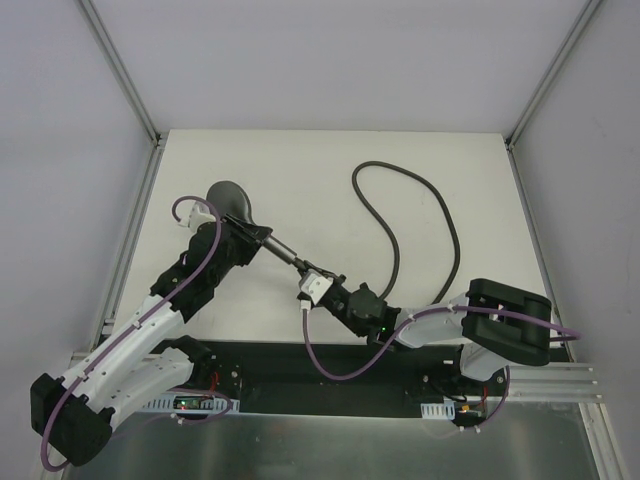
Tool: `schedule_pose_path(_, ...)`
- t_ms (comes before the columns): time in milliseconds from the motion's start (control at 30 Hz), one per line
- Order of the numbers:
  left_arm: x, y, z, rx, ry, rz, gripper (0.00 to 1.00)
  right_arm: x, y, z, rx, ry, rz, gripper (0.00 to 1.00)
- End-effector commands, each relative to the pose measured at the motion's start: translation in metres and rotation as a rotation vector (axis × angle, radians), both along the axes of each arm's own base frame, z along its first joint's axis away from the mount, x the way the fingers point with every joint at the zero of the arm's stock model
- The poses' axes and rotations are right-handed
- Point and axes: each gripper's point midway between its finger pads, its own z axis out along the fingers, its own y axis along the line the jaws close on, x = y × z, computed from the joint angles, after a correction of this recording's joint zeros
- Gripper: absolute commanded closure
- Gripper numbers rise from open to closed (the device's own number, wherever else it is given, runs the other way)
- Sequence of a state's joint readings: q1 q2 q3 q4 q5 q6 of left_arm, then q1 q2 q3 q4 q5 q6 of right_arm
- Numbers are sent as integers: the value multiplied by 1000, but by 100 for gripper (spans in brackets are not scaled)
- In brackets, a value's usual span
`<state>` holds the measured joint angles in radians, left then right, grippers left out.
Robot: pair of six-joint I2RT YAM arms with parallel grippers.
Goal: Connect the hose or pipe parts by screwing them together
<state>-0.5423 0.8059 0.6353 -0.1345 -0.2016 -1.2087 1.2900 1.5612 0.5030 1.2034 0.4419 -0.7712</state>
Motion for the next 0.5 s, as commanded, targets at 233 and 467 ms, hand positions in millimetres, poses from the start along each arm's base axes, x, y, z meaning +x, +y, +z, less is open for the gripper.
schedule_pose_path(233, -5, -16, -6, 22, 6, -106, 100, 5, 16, 42, 120, -32, -4, 99)
schedule_pose_path(467, -8, -20, -16, -6, 54, -111, 100, 5, 19, 43, 135, -19, -7, 99)
